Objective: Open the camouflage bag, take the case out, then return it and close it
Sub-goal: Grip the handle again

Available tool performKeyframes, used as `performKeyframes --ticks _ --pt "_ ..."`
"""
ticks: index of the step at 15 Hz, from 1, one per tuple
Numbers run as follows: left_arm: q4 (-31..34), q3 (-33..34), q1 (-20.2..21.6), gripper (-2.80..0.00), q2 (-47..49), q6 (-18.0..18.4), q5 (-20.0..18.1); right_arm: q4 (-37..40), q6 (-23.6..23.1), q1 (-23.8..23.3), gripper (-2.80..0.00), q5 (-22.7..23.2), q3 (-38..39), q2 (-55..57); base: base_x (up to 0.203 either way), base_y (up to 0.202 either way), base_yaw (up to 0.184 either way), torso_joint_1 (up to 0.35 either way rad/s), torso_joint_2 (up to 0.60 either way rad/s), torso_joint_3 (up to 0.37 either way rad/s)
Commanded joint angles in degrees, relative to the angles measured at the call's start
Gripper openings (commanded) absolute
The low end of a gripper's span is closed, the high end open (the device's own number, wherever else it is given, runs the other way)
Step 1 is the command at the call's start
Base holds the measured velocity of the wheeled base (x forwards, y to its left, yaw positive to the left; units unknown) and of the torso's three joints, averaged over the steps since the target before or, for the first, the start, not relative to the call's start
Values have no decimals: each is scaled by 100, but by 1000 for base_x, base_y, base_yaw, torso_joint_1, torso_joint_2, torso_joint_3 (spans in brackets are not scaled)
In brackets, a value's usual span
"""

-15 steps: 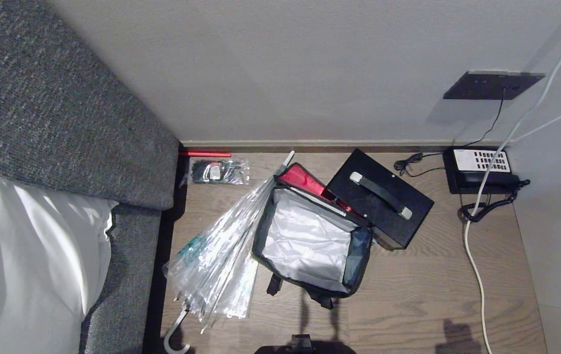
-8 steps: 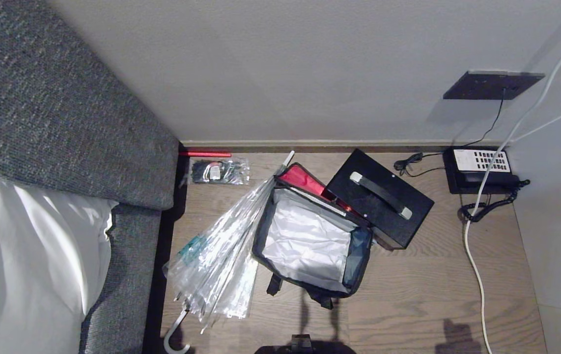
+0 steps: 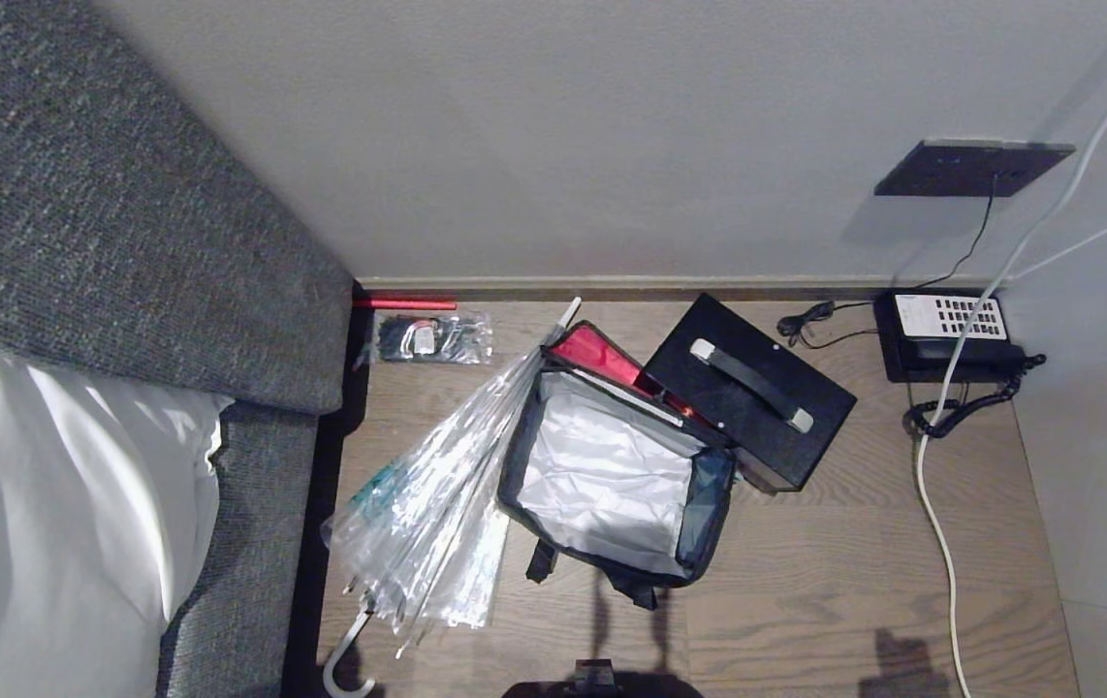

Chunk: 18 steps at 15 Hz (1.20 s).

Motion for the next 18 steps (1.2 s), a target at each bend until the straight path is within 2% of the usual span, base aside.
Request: performKeyframes --ticks 1,18 --pt "0 0 1 -280 7 0 0 4 -2 6 -280 1 -1 -160 0 0 0 0 0 0" --pt "0 0 1 -280 7 0 0 0 -2 3 -280 1 -1 -160 0 0 0 0 0 0"
